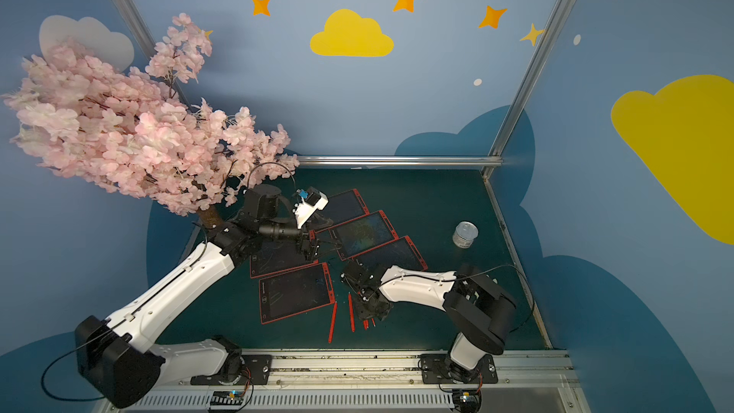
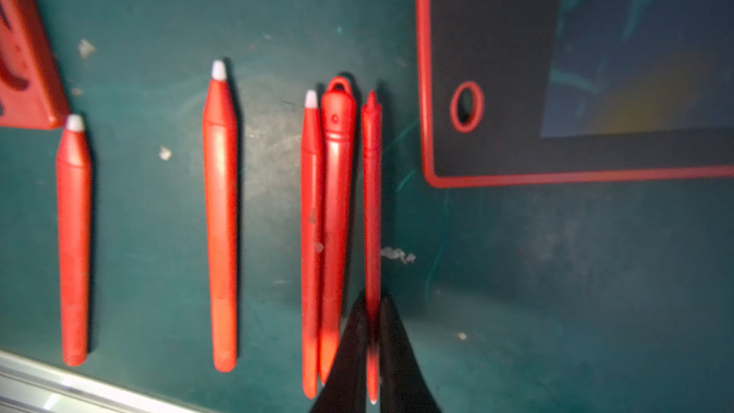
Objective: Place the stylus back onto the writing tablet
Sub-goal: Pick up the stylus from the center of the board.
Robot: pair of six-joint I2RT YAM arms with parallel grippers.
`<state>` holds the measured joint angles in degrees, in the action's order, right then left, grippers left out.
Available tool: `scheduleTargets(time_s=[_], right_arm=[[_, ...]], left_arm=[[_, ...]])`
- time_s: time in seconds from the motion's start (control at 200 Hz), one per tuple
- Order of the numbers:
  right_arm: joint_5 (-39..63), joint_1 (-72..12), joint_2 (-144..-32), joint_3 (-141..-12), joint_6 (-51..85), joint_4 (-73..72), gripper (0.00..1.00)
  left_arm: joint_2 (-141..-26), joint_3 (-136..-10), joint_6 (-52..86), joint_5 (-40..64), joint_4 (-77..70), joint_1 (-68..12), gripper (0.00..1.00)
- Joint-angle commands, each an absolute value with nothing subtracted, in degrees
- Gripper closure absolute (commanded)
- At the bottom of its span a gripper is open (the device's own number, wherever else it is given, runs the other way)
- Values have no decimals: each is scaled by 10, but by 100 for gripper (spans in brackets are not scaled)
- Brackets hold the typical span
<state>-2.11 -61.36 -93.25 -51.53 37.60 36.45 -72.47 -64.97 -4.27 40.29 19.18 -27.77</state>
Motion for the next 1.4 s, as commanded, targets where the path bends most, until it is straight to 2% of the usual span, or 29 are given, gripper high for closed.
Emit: scheduleTargets(time_s=[0.0,0.11,0.32,0.571,0.896,1.036,1.091,1.232,1.397], right_arm=[[-39,-616,-944,-490,380,355,95],[-41,-612,-940,-483,377,336,98],[-32,-596,-905,-471,370,309,100],[41,-540,-790,-416,360,287,99],[117,-408,-632,-369,347,273,99],[138,-376,-609,-369,322,258,99],[162,-363,-603,-372,313,248,100],[204,-336,-596,-382,296,238,100],[233,-321,-602,-406,275,232,100]], left_arm=[[-716,-648,-31,400,181,-277,1],[-715,-659,-15,393,187,-280,1],[-678,-597,72,298,166,-280,1],[-617,-508,199,244,135,-279,1],[-654,-461,340,330,5,-272,2],[-685,-443,408,351,-65,-272,7],[-699,-445,420,365,-80,-273,4],[-725,-426,457,393,-163,-275,5],[-754,-423,489,386,-200,-289,10]])
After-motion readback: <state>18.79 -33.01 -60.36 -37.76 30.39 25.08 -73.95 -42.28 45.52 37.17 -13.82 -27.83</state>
